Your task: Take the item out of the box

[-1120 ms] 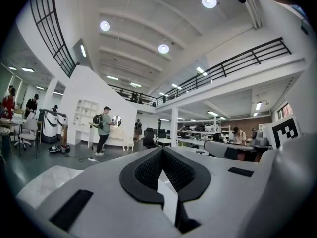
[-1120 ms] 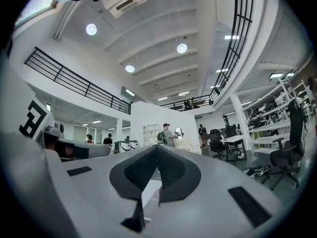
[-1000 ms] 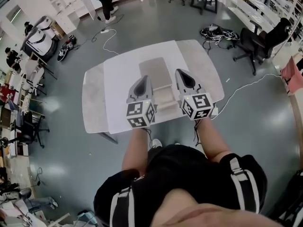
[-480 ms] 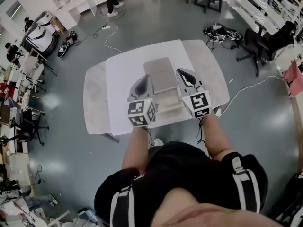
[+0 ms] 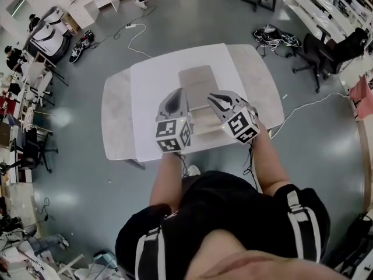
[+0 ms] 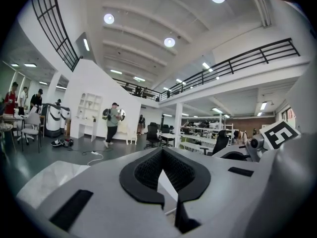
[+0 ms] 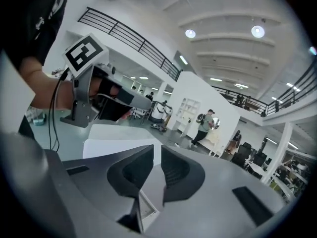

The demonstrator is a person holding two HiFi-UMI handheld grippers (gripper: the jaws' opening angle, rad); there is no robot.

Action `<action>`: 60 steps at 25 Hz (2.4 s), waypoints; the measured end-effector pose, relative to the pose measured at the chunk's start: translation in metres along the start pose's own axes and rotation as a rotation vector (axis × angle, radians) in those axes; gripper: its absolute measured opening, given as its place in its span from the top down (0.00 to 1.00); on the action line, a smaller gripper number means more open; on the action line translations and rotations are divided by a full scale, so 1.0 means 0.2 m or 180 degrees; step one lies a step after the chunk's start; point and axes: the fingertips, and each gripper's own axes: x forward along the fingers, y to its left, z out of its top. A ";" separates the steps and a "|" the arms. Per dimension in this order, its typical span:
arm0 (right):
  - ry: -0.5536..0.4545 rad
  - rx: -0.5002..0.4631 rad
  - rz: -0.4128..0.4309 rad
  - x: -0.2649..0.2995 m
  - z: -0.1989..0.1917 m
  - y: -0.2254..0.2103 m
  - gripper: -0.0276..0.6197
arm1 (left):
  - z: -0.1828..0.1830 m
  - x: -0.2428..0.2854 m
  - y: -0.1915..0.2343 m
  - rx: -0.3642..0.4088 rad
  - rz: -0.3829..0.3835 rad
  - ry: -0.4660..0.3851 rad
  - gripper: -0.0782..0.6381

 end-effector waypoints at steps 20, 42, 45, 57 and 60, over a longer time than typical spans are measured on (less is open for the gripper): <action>0.1231 -0.0656 0.1178 0.31 -0.50 0.28 0.79 | -0.01 -0.11 0.24 -0.0091 0.0189 0.0062 0.88; 0.2054 -0.0777 0.1974 0.47 -1.10 0.56 0.74 | -0.03 -0.22 0.39 -0.0013 0.0430 0.0177 0.88; 0.2123 -0.0745 0.2043 0.49 -1.14 0.58 0.73 | -0.03 -0.24 0.41 -0.0004 0.0480 0.0182 0.88; 0.2371 -0.0864 0.2159 0.54 -1.28 0.64 0.70 | -0.03 -0.32 0.46 0.0041 0.0623 0.0204 0.87; 0.2449 -0.0896 0.2130 0.56 -1.31 0.64 0.70 | -0.03 -0.34 0.46 0.0052 0.0640 0.0214 0.88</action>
